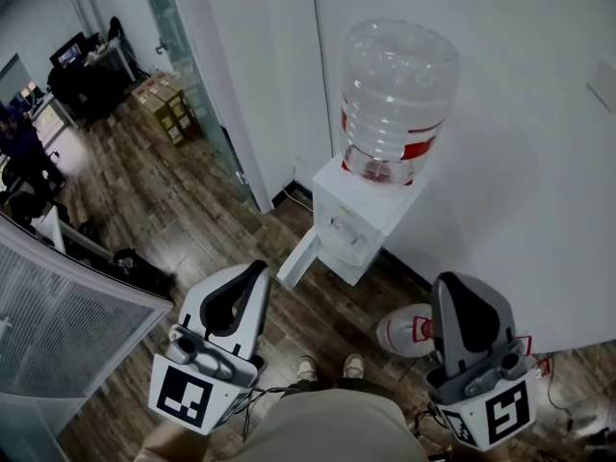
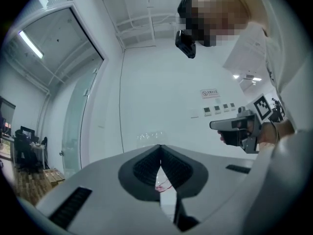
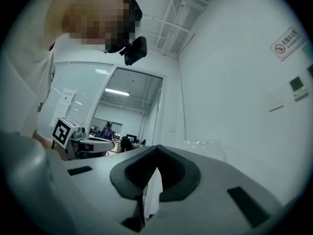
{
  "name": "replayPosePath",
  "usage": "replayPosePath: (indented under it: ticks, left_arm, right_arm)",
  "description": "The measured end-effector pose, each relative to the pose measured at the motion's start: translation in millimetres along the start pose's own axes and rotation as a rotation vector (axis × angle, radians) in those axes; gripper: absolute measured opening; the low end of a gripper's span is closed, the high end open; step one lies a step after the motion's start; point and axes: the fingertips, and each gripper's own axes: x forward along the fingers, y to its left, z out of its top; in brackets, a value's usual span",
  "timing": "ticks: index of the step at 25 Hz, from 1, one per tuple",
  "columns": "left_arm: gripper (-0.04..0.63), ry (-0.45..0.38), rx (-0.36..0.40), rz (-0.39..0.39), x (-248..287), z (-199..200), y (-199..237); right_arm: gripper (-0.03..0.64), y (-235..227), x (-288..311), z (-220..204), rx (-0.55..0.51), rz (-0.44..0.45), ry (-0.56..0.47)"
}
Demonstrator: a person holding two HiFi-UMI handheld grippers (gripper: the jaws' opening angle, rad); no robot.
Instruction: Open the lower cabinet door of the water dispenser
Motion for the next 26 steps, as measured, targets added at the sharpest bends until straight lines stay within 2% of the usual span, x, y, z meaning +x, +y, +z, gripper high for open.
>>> replayPosePath:
  ticks: [4,18,26]
  left_arm:
    - [0.006,0.017,0.029,0.036,-2.2,-6.0,-4.7]
    - [0.006,0.037,0.009,0.073,11.3,-14.8,-17.0]
    - [0.006,0.040,-0.017,0.085,9.9,-8.6,-22.0]
  right_arm:
    - [0.005,-3.0,-5.9,-6.0,-0.002,0.001,0.019]
    - [0.005,-24.4,-11.3,-22.0,0.051,0.020,0.045]
    - [0.006,-23.9,-13.0,-8.4,0.037,0.039,0.022]
